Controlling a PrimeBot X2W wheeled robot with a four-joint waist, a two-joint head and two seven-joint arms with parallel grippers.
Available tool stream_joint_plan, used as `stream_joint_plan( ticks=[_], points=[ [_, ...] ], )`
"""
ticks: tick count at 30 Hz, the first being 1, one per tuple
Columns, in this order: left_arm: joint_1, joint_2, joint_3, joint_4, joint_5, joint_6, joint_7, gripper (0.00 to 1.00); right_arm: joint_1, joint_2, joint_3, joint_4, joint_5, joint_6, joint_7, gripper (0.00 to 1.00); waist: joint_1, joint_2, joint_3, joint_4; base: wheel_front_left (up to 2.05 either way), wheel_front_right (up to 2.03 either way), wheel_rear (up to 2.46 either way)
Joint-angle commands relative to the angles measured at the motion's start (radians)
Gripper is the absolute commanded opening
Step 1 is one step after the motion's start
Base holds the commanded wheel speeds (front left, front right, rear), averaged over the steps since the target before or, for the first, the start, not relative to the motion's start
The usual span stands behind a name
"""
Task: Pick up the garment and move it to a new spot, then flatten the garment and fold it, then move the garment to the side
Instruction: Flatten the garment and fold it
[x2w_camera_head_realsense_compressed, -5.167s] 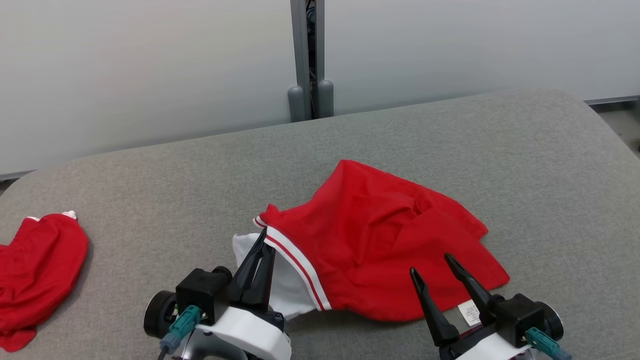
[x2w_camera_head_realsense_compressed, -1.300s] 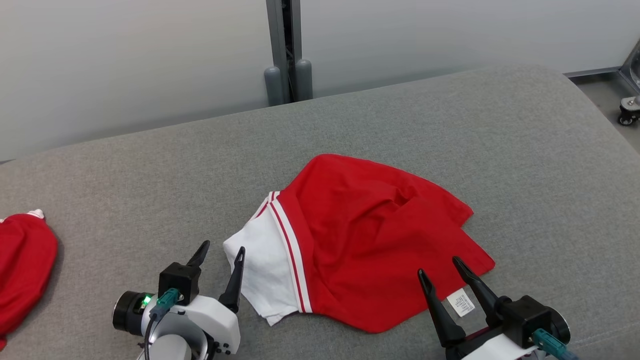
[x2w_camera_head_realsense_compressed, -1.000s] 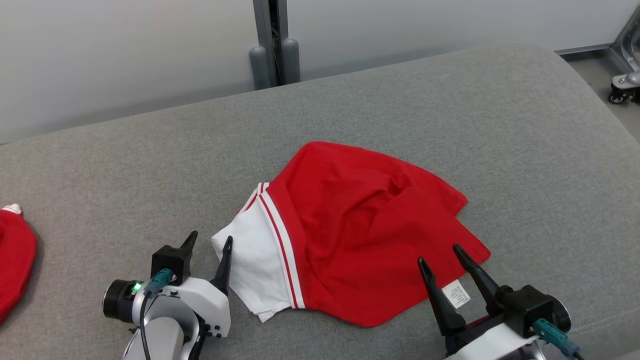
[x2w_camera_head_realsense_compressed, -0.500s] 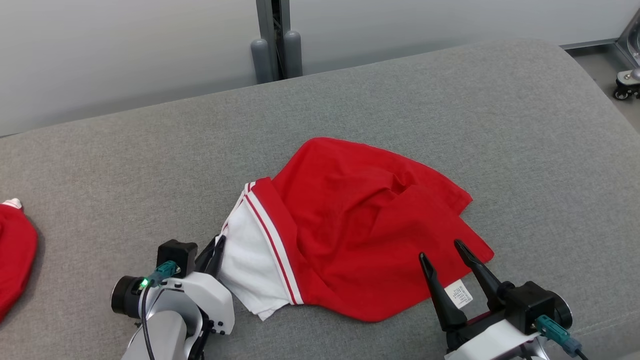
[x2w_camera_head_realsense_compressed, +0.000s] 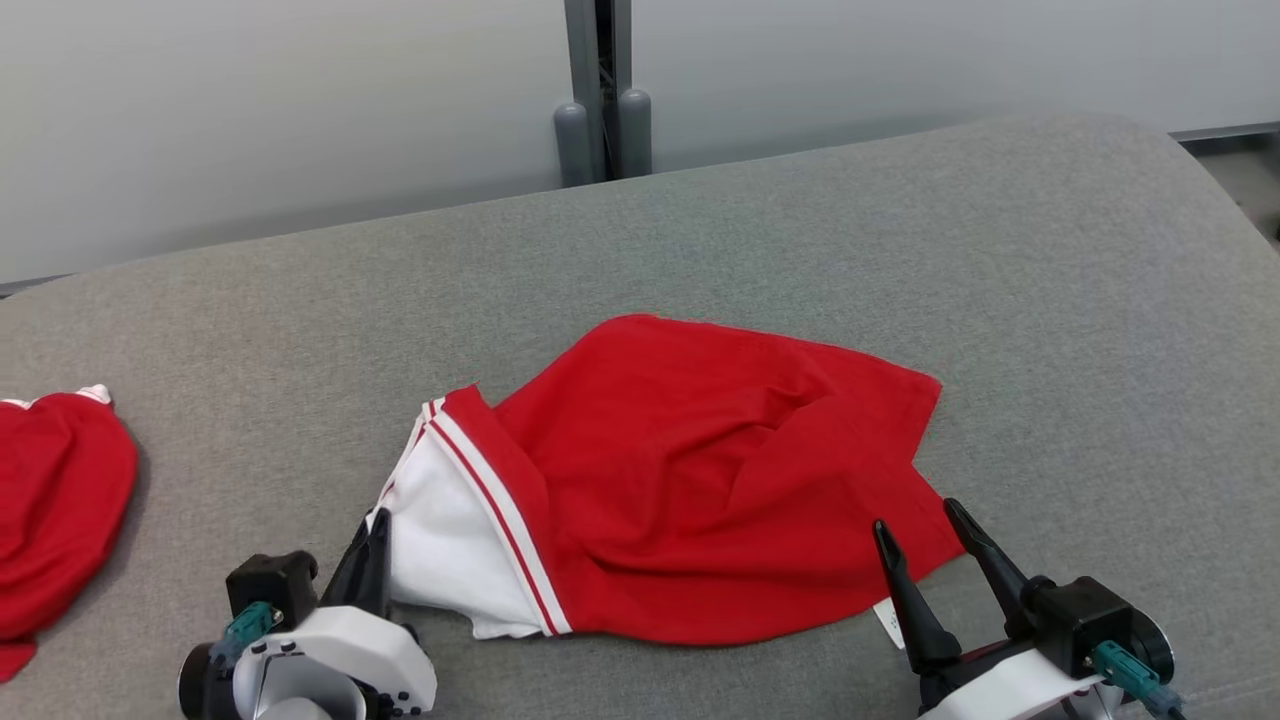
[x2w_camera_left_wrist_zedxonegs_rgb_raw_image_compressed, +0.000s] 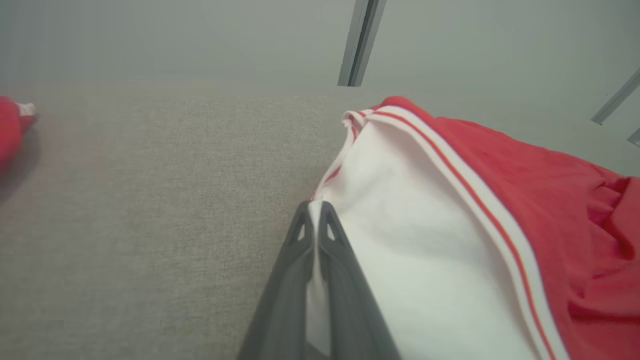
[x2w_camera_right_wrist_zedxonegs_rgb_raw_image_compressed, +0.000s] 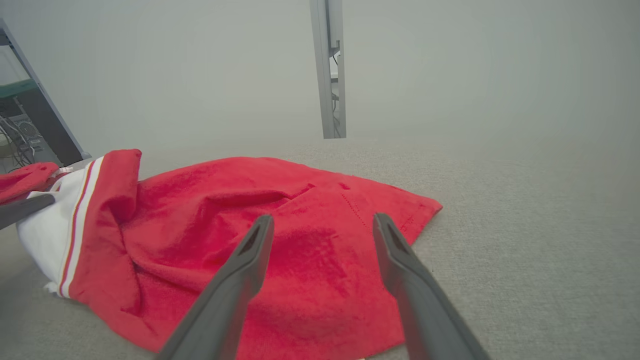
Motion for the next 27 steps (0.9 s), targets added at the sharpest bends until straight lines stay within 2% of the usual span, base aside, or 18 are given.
stream_joint_plan(
  ticks=[1, 3, 4, 5, 6, 9, 14, 19, 27],
  points=[
    [0.025, 0.015, 0.015, -0.020, -0.014, 0.010, 0.009, 0.00, 0.001, 0.000, -0.006, 0.001, -0.004, 0.000, -0.005, 1.00, 0.0000, 0.0000, -0.009, 0.019, 0.00, 0.00, 0.00],
    [0.043, 0.026, 0.022, -0.039, -0.012, 0.028, 0.014, 0.00, -0.002, 0.001, -0.001, 0.005, -0.004, 0.000, -0.005, 1.00, 0.0000, 0.0000, -0.012, 0.031, 0.00, 0.00, 0.00],
    [0.051, 0.020, 0.022, -0.048, -0.017, 0.032, 0.023, 0.22, -0.005, 0.002, 0.004, 0.007, -0.004, 0.000, -0.005, 1.00, 0.0000, 0.0000, -0.013, 0.036, 0.00, 0.00, 0.00],
    [0.061, 0.018, 0.020, -0.058, -0.023, 0.031, 0.027, 0.58, -0.008, 0.003, 0.008, 0.009, -0.003, 0.000, -0.005, 1.00, 0.0000, 0.0000, -0.014, 0.041, 0.00, 0.00, 0.00],
    [0.067, 0.017, 0.016, -0.069, -0.026, 0.027, 0.032, 1.00, -0.009, 0.002, 0.008, 0.011, -0.002, 0.000, -0.005, 1.00, 0.0000, 0.0000, -0.015, 0.045, 0.00, 0.00, 0.00],
    [0.085, 0.023, 0.009, -0.102, -0.025, 0.023, 0.040, 1.00, -0.014, 0.003, 0.013, 0.012, -0.001, 0.000, -0.005, 1.00, 0.0000, 0.0000, -0.017, 0.053, 0.00, 0.00, 0.00],
    [0.125, 0.026, -0.006, -0.168, -0.006, 0.061, 0.063, 1.00, -0.009, 0.004, 0.017, 0.010, -0.003, 0.000, -0.005, 1.00, 0.0000, 0.0000, -0.019, 0.051, 0.00, 0.00, 0.00],
    [0.162, 0.022, -0.013, -0.227, -0.020, 0.080, 0.105, 1.00, -0.004, 0.004, 0.016, 0.008, -0.001, 0.000, -0.005, 1.00, 0.0000, 0.0000, -0.016, 0.043, 0.00, 0.00, 0.00],
    [0.162, 0.037, 0.008, -0.238, -0.010, 0.154, 0.150, 1.00, -0.018, -0.001, 0.028, 0.013, 0.007, 0.000, -0.005, 1.00, 0.0000, 0.0000, -0.007, 0.024, 0.00, 0.00, 0.00]
  ],
)
